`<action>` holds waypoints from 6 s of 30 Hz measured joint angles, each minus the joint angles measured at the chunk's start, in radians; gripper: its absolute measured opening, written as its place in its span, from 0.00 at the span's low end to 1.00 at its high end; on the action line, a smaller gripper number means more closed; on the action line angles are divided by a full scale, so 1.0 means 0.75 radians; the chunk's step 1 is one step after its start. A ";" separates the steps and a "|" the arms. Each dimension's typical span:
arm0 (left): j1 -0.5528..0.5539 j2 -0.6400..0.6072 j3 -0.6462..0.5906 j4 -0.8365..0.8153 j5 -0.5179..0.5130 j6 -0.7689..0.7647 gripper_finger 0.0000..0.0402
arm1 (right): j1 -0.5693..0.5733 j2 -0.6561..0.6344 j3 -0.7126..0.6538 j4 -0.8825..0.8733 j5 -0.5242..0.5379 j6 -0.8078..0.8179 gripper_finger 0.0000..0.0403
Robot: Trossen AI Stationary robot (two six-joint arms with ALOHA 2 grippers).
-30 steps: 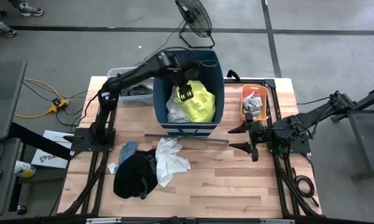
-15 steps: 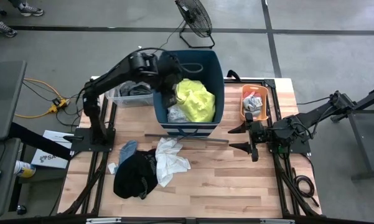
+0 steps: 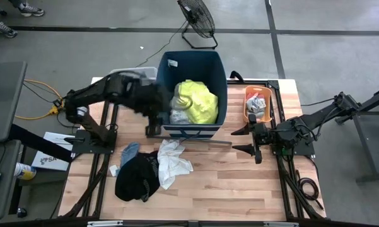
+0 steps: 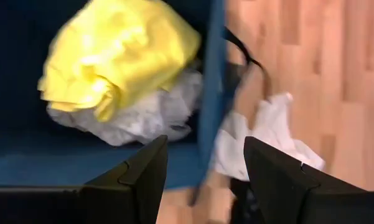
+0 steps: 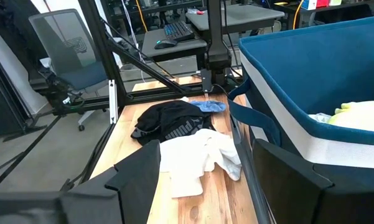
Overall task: Pick & Place Cloths
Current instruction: Put the black boxer into the transparent container
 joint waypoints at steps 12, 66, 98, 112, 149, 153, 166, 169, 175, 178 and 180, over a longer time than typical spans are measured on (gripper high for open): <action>-0.342 -0.318 -0.599 0.008 -0.039 -0.344 0.51 | 0.000 0.000 0.000 0.000 0.000 0.000 0.61; -1.097 -0.446 -1.803 1.024 -0.231 -0.321 0.78 | 0.000 0.000 0.000 0.000 0.000 0.000 0.61; -1.097 -0.445 -2.180 1.549 -0.296 -0.536 0.70 | 0.000 0.000 0.000 0.000 0.000 0.000 0.61; -1.097 -0.445 -2.181 1.546 -0.286 -0.536 0.03 | 0.000 0.000 0.000 0.000 -0.001 0.000 0.61; -1.098 -0.446 -1.170 0.548 -0.293 -0.532 0.00 | 0.000 0.000 0.000 0.000 0.000 0.000 0.61; -1.098 -0.446 -0.995 0.462 -0.351 -0.532 0.00 | 0.000 0.000 0.000 0.000 0.000 0.000 0.61; -1.098 -0.447 -0.581 0.409 -0.569 -0.469 0.00 | 0.000 0.000 0.000 0.000 0.000 0.000 0.61; -1.098 -0.447 -0.515 0.415 -0.680 -0.421 0.00 | 0.000 0.000 0.000 0.000 0.000 0.000 0.61; -1.097 -0.447 -0.415 0.418 -1.031 -0.336 0.00 | 0.000 0.000 0.000 0.000 0.000 0.000 0.61; -1.097 -0.447 -0.383 0.417 -1.246 -0.308 0.00 | -0.001 0.000 0.000 0.000 0.000 0.000 0.61; -1.097 -0.447 -0.369 0.417 -1.385 -0.305 0.00 | -0.001 0.000 0.000 0.000 0.000 0.000 0.61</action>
